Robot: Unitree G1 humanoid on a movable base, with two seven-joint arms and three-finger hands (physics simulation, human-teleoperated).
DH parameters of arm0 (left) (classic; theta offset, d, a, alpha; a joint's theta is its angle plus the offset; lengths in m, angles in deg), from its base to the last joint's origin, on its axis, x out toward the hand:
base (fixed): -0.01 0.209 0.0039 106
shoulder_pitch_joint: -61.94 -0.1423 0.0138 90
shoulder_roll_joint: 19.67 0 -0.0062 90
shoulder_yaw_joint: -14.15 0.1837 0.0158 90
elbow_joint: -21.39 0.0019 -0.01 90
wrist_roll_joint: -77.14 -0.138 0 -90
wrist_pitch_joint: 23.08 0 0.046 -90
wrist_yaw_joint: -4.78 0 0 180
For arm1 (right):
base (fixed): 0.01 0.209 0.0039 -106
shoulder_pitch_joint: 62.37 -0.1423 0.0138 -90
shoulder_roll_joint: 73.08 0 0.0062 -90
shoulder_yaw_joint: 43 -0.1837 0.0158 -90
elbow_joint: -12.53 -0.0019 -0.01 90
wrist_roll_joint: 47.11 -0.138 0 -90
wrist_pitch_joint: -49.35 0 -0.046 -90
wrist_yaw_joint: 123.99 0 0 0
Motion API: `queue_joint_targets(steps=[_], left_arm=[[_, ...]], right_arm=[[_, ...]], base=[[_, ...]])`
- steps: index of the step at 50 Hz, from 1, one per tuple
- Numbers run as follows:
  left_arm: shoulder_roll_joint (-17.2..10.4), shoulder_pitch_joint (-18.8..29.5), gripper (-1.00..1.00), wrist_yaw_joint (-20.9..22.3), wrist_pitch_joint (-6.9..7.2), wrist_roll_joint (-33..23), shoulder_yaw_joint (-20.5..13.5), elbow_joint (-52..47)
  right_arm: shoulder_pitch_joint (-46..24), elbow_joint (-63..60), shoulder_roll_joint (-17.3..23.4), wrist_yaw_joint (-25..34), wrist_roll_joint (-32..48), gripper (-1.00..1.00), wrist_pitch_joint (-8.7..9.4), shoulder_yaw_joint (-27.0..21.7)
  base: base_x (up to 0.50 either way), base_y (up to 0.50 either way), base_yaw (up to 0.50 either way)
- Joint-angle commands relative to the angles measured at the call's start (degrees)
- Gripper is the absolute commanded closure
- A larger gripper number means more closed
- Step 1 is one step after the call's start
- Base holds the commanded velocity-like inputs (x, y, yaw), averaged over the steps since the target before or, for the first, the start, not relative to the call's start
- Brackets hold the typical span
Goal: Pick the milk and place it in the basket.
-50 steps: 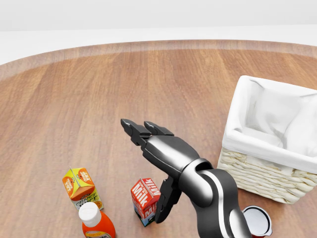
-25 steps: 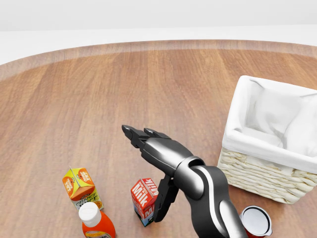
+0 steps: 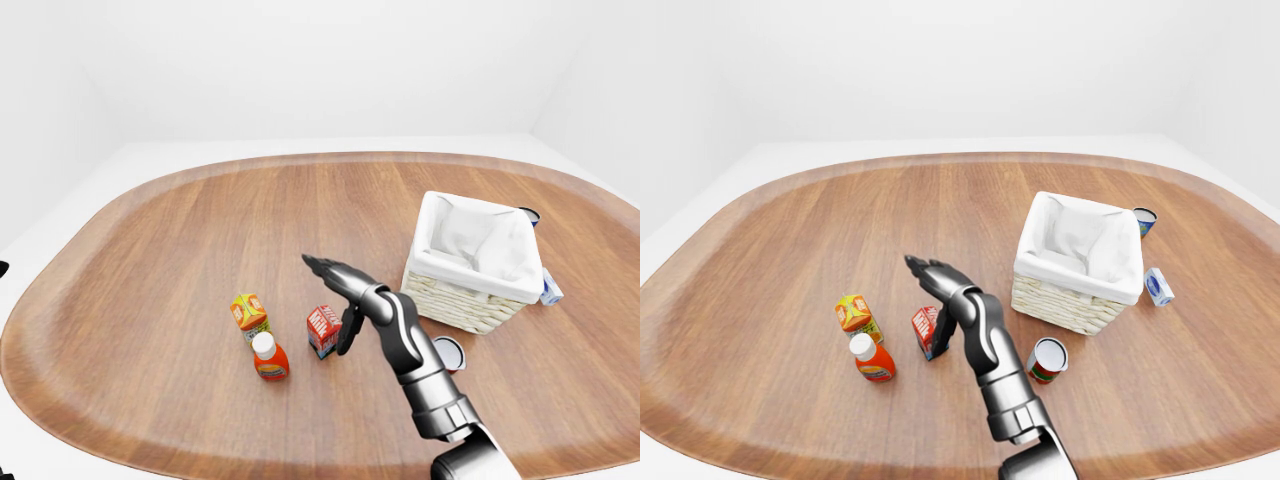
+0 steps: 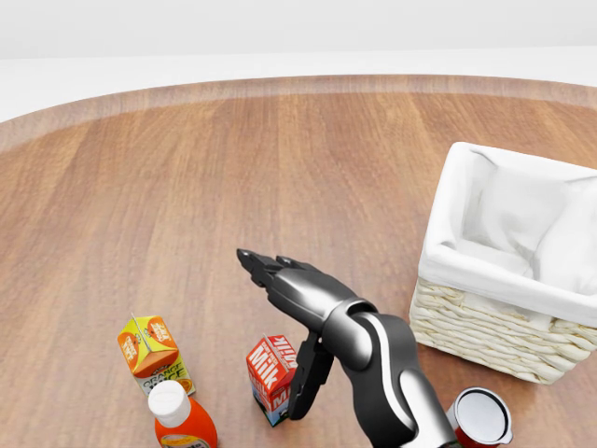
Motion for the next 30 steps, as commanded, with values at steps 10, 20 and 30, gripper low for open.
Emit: queue_joint_targets(steps=[10,20,30], left_arm=[[0.00,0.01,-1.00,0.03,-0.12,0.01,0.02,0.03],[0.00,0.02,-1.00,0.09,-0.20,0.00,0.03,0.06],[-0.03,0.01,-1.00,0.19,-0.26,-0.08,0.05,0.08]], right_arm=[[0.14,6.30,-0.29,-3.09,0.23,-1.00,0.00,0.42],[0.18,7.17,-0.62,-3.33,0.78,-1.00,0.00,0.73],[-0.37,9.59,-0.77,-4.58,1.91,-1.00,0.00,1.07]], base=[[0.00,0.00,0.00],[0.00,0.00,0.00],[0.00,0.00,0.00]])
